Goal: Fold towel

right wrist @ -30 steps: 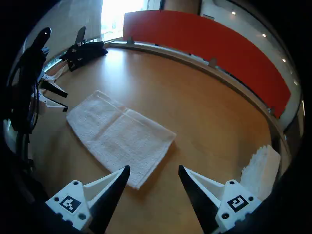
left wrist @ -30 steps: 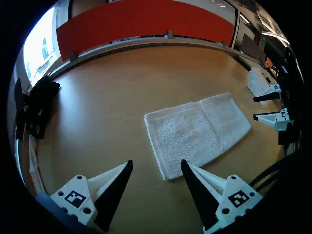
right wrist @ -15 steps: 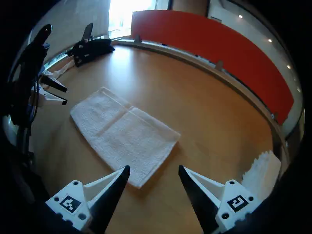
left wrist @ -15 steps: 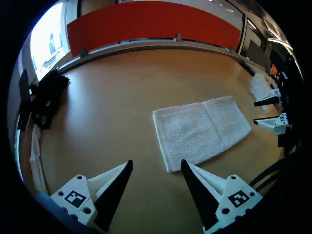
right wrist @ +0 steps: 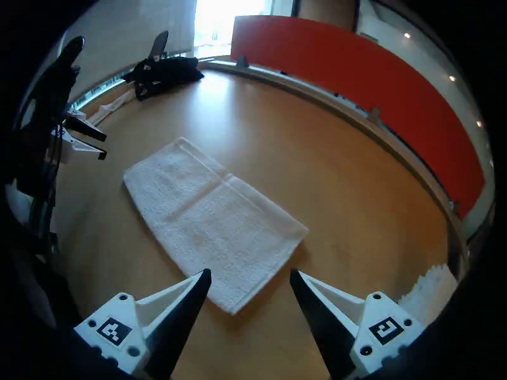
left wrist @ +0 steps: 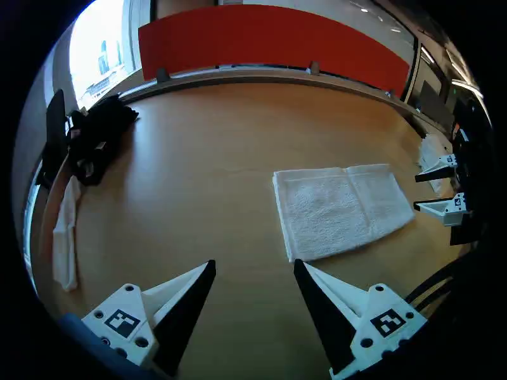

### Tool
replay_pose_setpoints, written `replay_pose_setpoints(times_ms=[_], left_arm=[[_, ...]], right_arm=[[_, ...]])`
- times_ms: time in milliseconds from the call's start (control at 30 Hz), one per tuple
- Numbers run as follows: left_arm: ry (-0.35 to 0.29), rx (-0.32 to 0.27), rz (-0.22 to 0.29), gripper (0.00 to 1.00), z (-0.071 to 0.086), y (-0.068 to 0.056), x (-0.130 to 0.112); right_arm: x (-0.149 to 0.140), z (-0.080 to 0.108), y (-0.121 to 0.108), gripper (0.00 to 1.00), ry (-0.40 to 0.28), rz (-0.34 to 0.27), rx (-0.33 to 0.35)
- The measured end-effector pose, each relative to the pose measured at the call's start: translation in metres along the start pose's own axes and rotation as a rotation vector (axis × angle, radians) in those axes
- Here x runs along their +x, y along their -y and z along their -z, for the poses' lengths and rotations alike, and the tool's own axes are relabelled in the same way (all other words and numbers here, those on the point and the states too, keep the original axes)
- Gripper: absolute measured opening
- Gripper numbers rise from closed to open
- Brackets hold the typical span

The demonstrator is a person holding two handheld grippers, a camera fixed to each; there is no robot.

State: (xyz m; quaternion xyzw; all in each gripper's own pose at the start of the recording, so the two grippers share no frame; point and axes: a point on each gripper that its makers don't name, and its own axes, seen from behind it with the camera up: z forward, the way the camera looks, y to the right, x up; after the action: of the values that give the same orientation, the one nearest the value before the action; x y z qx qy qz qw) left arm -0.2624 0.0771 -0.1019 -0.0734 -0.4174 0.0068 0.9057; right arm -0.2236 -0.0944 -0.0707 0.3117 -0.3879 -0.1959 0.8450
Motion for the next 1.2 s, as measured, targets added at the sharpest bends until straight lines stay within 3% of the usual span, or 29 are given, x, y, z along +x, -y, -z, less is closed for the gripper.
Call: replay_pose_setpoints(times_ms=[700, 800, 1200], left_arm=[[0.019, 0.039, 0.04, 0.92, 0.023, 0.017, -0.027], [0.02, 0.041, 0.044, 0.92, 0.026, 0.019, -0.029], [0.022, 0.046, 0.051, 0.92, 0.029, 0.022, -0.035]], right_arm=[[-0.039, -0.005, 0.011, 0.95, 0.071, 0.021, 0.05], [-0.046, -0.004, 0.014, 0.88, 0.089, 0.019, 0.062], [-0.056, -0.004, 0.022, 0.44, 0.142, 0.0, 0.113]])
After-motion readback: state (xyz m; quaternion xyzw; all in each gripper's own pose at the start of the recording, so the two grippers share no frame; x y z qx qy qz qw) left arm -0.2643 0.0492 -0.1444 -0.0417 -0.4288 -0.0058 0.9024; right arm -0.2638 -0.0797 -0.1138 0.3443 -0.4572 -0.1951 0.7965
